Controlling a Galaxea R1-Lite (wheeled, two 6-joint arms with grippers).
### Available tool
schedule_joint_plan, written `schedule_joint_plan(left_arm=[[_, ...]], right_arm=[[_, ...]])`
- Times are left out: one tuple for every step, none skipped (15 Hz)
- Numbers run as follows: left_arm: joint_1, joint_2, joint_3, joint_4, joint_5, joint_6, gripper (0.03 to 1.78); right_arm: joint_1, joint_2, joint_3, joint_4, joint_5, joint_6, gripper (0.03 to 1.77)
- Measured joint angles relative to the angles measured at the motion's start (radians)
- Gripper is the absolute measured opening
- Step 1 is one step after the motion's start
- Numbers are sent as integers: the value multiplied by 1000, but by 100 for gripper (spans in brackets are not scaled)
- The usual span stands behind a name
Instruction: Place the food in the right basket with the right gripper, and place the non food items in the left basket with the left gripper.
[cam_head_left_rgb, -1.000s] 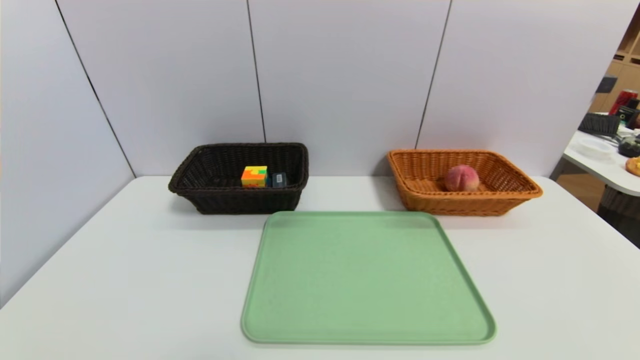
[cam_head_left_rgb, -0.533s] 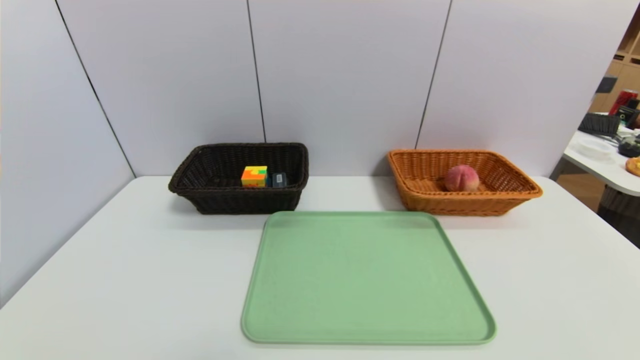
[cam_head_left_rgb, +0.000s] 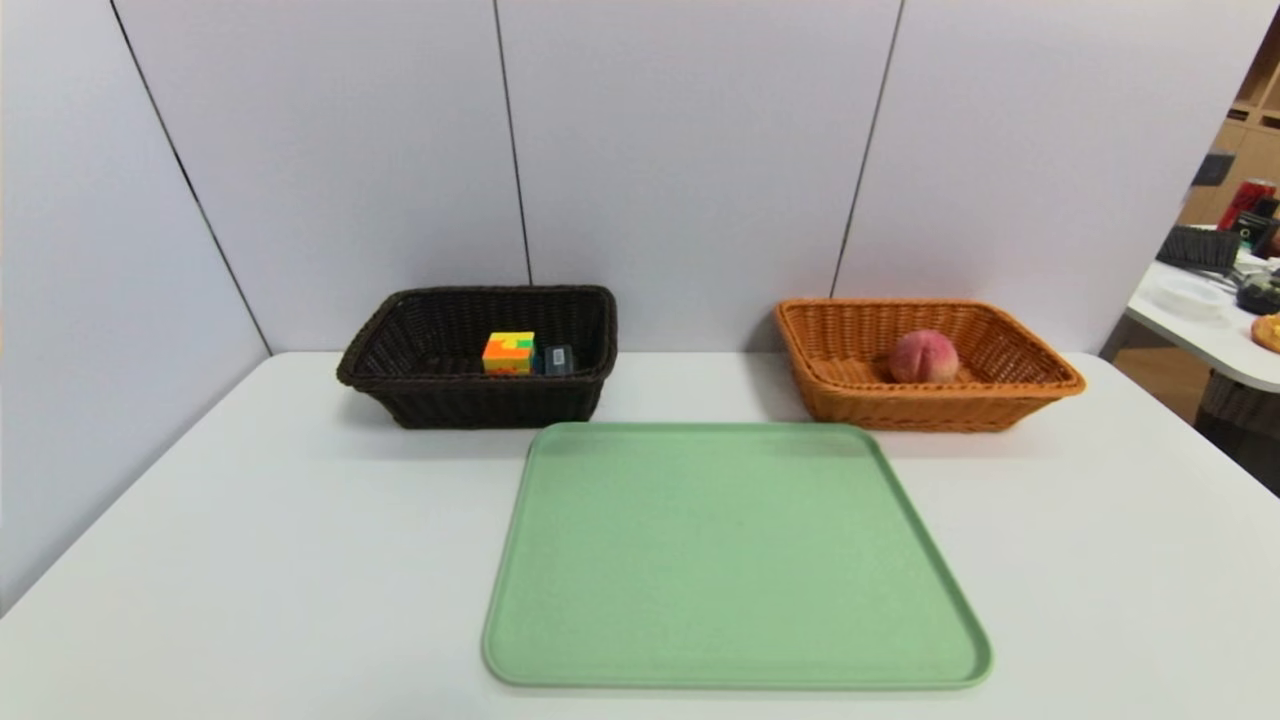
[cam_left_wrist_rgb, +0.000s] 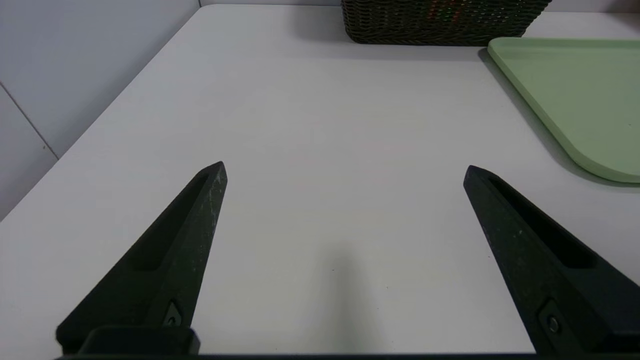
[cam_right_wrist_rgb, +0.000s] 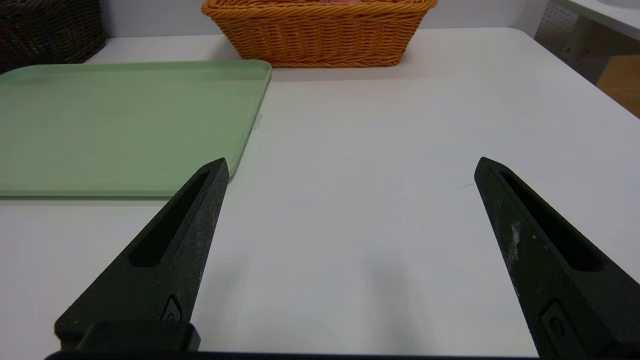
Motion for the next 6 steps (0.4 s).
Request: schedule_joint_plan(left_arm=[[0,0,0,0,0,0,169],[0,0,0,0,0,0,169],[0,0,0,0,0,0,169],[0,0,0,0,1,0,169],[0,0,0,0,0,0,169],[0,0,0,0,0,-1,169]], right_arm=[[0,0,0,0,0,0,169],[0,0,0,0,0,0,169],[0,0,0,0,0,1,169],[0,0,0,0,0,3,169],[0,0,0,0,0,4,169],[0,0,0,-1,0,4,169]])
